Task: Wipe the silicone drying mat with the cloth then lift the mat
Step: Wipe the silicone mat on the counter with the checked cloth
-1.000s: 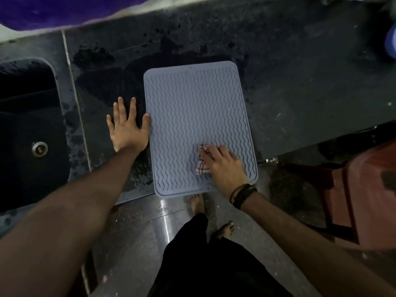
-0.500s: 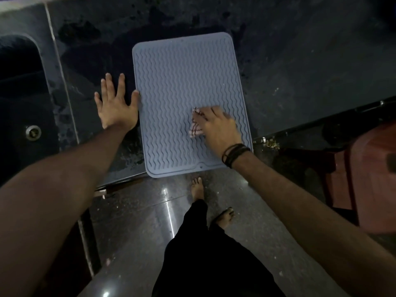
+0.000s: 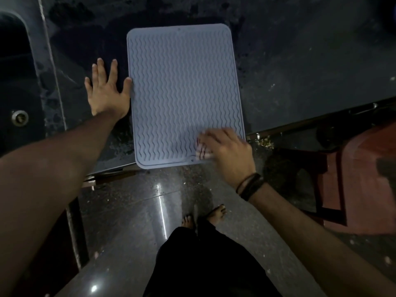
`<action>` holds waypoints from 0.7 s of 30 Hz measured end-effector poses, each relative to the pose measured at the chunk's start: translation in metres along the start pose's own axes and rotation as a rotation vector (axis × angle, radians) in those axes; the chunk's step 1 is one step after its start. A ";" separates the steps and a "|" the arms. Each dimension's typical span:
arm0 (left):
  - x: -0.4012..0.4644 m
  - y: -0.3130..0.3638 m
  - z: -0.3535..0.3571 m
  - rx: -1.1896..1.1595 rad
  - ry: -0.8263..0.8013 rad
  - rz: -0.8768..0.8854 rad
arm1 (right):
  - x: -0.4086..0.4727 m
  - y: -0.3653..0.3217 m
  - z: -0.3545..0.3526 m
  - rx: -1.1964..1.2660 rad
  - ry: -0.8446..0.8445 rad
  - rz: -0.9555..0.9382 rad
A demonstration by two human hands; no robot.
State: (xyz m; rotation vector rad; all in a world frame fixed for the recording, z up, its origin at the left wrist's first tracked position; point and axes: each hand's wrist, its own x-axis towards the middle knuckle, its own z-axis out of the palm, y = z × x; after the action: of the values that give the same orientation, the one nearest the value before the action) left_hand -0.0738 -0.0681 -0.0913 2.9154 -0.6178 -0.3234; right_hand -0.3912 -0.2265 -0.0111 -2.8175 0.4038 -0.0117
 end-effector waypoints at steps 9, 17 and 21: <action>0.000 0.002 -0.001 0.003 -0.002 -0.002 | 0.036 0.005 0.026 -0.132 -0.081 -0.009; -0.001 0.001 -0.001 -0.016 0.000 -0.004 | -0.029 0.009 0.032 -0.080 0.007 -0.004; -0.001 0.000 -0.001 -0.032 0.001 0.006 | -0.021 0.009 0.032 0.032 0.086 0.161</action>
State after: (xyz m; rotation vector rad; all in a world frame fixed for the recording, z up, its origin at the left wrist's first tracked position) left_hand -0.0745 -0.0674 -0.0900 2.8825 -0.6151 -0.3288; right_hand -0.4126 -0.2195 -0.0439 -2.7515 0.6435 -0.1038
